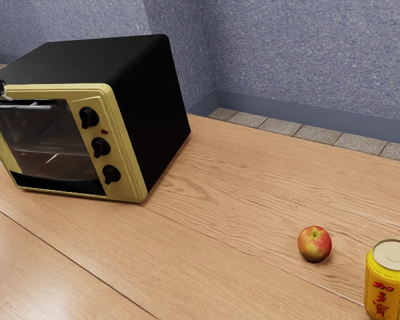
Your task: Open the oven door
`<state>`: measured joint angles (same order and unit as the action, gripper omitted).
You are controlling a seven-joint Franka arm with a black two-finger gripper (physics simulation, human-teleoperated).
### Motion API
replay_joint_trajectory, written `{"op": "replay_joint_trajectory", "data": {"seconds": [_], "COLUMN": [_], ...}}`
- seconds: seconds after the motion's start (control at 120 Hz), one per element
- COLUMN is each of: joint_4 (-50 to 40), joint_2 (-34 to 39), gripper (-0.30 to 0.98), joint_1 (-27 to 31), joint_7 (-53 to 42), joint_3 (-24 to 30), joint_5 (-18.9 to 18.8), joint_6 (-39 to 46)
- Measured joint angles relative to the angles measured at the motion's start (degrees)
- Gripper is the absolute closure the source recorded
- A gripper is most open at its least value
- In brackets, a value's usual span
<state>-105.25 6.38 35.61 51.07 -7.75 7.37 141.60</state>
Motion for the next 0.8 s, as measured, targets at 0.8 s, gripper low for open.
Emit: {"op": "replay_joint_trajectory", "data": {"seconds": [0.8], "joint_4": [-7.6], "joint_2": [1.1], "gripper": [0.00], "joint_1": [1.7], "joint_7": [1.4], "joint_3": [0.8], "joint_5": [3.9], "joint_6": [3.9]}}
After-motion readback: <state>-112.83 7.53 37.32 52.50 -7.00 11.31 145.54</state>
